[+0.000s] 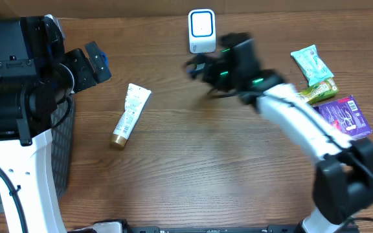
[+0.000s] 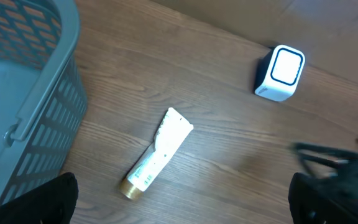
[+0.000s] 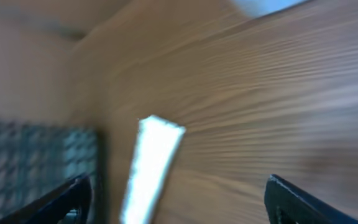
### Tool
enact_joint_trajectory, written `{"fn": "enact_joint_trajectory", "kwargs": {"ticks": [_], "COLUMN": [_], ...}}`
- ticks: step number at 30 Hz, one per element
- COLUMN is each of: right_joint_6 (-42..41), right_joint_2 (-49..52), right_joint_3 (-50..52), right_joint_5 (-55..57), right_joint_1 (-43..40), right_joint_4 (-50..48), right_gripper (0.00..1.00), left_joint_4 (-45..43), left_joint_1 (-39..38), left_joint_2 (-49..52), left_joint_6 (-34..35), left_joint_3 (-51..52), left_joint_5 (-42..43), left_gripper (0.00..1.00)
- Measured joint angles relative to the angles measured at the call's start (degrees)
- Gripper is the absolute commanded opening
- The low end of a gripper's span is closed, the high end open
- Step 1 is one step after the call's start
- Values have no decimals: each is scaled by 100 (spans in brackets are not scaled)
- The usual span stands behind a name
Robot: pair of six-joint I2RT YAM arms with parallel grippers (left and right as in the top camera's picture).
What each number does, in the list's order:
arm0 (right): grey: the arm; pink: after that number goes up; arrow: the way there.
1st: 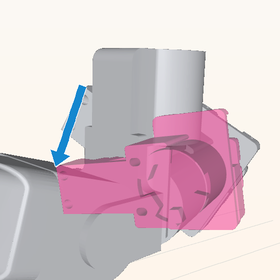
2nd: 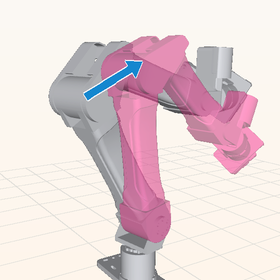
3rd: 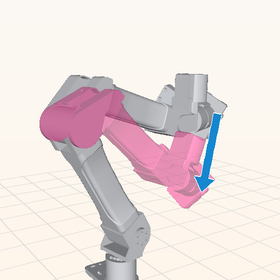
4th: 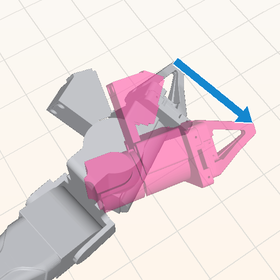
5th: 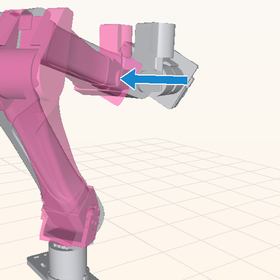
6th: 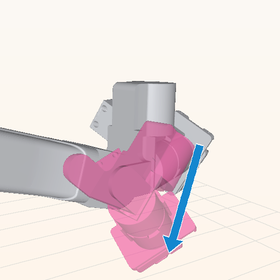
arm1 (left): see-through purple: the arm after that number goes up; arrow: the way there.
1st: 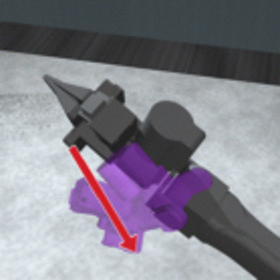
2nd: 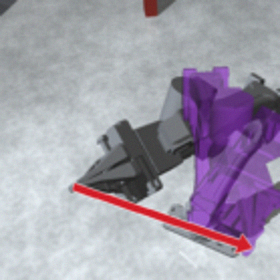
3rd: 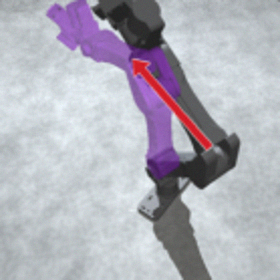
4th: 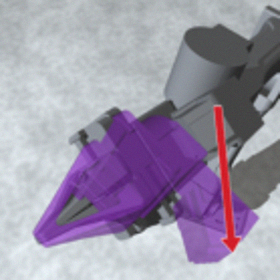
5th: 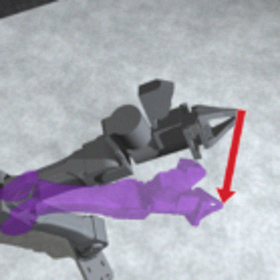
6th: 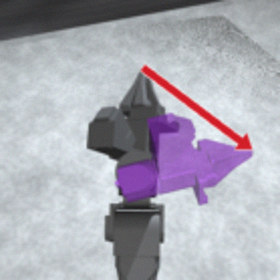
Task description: Scan the item barcode
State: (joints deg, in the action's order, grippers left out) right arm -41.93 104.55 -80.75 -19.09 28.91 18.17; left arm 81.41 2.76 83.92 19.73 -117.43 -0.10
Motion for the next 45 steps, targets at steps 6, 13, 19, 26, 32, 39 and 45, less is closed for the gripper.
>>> {"fn": "enact_joint_trajectory", "kwargs": {"ticks": [6,13,19,26,32,39,45], "right_joint_6": [-186,-470,-501,-450,-457,-446,-450], "right_joint_2": [793,1504,1812,2159,2608,2656,2723], "right_joint_3": [-490,-966,-966,-966,-968,-990,-990], "right_joint_5": [-157,-39,251,415,450,658,909], "right_joint_1": [964,1563,1864,2085,2181,2188,2188], "right_joint_4": [-374,-400,-409,-713,-1141,-1220,-1519], "right_gripper": [95,98,98,97,93,76,70], "left_joint_4": [-2,-2,-2,-2,-2,0,-2], "left_joint_1": [0,0,0,0,0,0,0], "left_joint_2": [0,0,0,0,0,0,0], "left_joint_6": [0,0,0,0,0,0,0], "left_joint_3": [0,0,0,0,0,0,0], "left_joint_5": [0,0,0,0,0,0,0], "left_gripper": [100,100,100,100,99,100,100]}}
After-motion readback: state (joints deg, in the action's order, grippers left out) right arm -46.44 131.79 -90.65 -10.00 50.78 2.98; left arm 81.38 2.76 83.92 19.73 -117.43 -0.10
